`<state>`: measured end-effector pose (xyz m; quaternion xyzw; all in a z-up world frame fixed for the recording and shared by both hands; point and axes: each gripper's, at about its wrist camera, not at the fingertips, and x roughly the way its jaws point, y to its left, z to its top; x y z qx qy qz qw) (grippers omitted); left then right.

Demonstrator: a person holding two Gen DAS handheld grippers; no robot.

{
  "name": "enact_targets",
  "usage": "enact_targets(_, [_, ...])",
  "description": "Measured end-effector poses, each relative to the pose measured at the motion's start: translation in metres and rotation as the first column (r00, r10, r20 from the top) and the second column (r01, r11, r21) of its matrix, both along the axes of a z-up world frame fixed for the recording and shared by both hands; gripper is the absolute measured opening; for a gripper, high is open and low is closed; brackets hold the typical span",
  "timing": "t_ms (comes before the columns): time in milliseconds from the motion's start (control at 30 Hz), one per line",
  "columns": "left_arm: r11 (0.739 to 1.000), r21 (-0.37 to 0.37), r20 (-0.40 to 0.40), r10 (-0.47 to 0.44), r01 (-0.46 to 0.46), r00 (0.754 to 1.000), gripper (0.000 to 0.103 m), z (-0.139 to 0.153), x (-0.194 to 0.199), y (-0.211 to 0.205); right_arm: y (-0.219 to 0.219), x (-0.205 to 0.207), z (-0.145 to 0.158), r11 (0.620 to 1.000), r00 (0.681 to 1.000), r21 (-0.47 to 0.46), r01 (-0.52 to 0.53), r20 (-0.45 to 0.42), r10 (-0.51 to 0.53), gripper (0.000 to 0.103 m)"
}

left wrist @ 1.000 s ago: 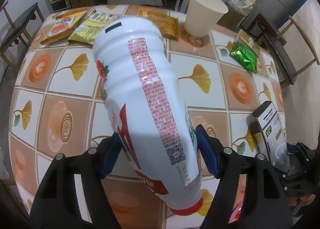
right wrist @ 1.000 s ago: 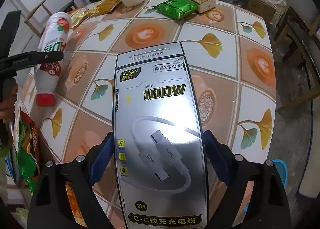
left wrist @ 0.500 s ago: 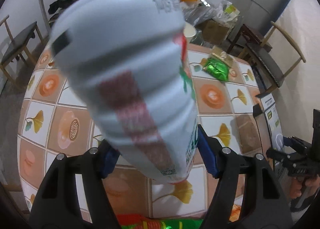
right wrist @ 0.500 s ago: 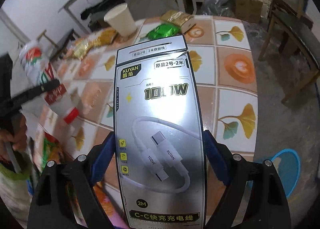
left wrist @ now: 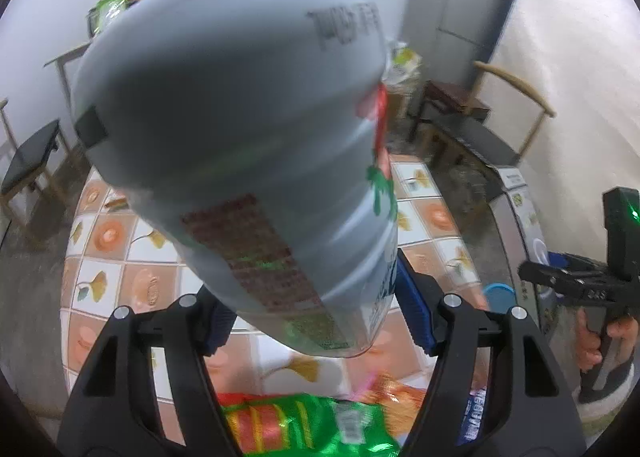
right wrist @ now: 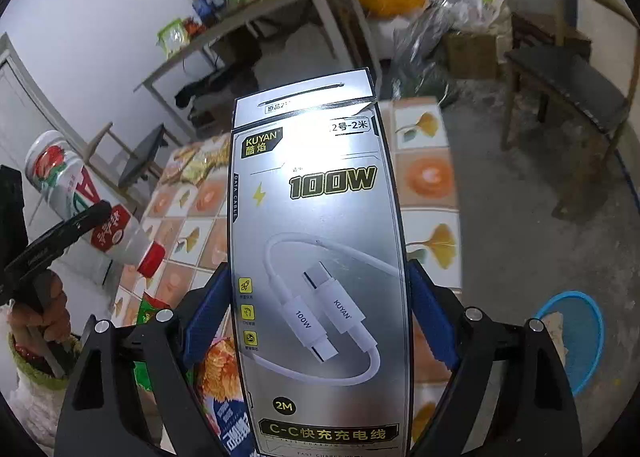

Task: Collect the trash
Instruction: 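Carry the white bottle and cable box to the blue wastebasket and release both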

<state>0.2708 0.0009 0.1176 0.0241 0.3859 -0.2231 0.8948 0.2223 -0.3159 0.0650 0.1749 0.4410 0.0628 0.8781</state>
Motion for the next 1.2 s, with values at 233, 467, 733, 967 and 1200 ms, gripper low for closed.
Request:
enact_targets(233, [0.992, -0.027, 0.039, -0.122, 0.123, 0.992, 0.066, 0.027, -0.052, -0.039, -0.036, -0.068, 0.025, 0.994, 0.991, 0.031, 0.105, 0.081, -0.107, 0.082])
enact_targets(467, [0.954, -0.039, 0.043, -0.296, 0.298, 0.954, 0.066, 0.030, -0.112, -0.105, -0.086, -0.170, 0.029, 0.964, 0.958, 0.068, 0.256, 0.115, -0.262, 0.083])
enact_targets(733, [0.869, -0.072, -0.078, -0.494, 0.489, 0.866, 0.066, -0.013, -0.159, -0.207, -0.158, -0.281, -0.005, 0.872, 0.874, 0.094, 0.480, 0.026, -0.484, 0.083])
enact_targets(967, [0.809, -0.013, -0.270, -0.569, 0.587, 0.777, 0.066, -0.097, -0.176, -0.309, -0.212, -0.341, -0.089, 0.757, 0.784, 0.207, 0.619, -0.123, -0.608, 0.083])
enact_targets(1200, [0.790, 0.032, -0.445, -0.538, 0.613, 0.716, 0.066, -0.166, -0.154, -0.399, -0.256, -0.333, -0.158, 0.674, 0.739, 0.304, 0.673, -0.249, -0.625, 0.083])
